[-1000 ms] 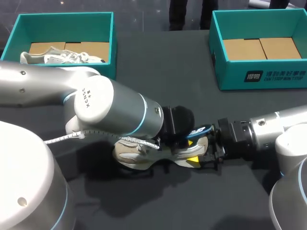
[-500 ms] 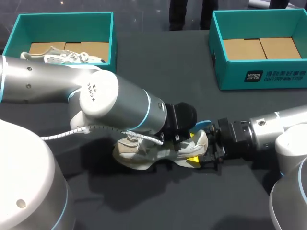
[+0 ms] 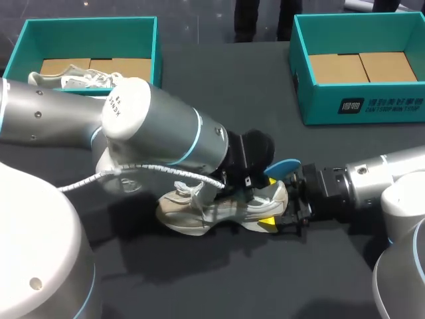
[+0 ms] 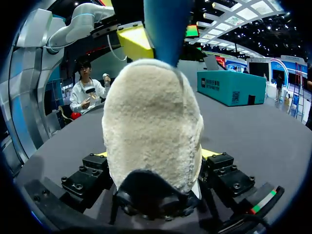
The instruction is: Take the shoe out of the shoebox, open the shoe tongue, remove and reinsert the insole, then place the shoe into the shoebox
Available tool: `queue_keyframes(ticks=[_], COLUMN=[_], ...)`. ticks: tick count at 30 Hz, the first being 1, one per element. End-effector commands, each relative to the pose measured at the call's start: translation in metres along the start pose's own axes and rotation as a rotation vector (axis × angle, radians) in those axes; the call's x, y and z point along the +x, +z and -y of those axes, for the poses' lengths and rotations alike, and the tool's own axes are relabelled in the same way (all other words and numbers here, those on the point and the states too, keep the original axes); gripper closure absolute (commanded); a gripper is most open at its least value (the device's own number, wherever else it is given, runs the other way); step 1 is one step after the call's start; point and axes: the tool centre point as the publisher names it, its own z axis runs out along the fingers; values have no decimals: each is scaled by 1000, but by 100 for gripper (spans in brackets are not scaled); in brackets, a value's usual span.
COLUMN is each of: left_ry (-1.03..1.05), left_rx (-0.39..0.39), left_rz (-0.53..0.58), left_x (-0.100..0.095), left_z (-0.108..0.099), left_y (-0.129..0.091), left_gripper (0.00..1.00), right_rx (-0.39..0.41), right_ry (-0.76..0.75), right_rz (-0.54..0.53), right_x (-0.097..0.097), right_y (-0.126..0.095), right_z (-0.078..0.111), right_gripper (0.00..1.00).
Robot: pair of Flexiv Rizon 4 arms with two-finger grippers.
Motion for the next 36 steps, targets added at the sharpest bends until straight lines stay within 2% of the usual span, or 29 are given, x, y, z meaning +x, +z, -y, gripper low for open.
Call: queue_keyframes(ticks=[1, 7, 19, 33, 36], left_ry=[-6, -10, 23, 23, 62], left_rx=[3, 73, 276, 276, 299], left_rz=[-81, -178, -315, -315, -285], left_x=[-3, 0, 20, 20, 30], left_z=[11, 29, 79, 79, 78], left_y=[-7, -20, -63, -63, -83], left_gripper=[100, 100, 100, 100, 100], right_rx=[5, 5, 5, 5, 5], right_ry=[1, 1, 1, 1, 1], right_rz=[0, 0, 0, 0, 0], right_x=[1, 1, 1, 1, 1], right_y=[0, 0, 0, 0, 0], right_z=[1, 1, 1, 1, 1], right_gripper=[100, 100, 100, 100, 100])
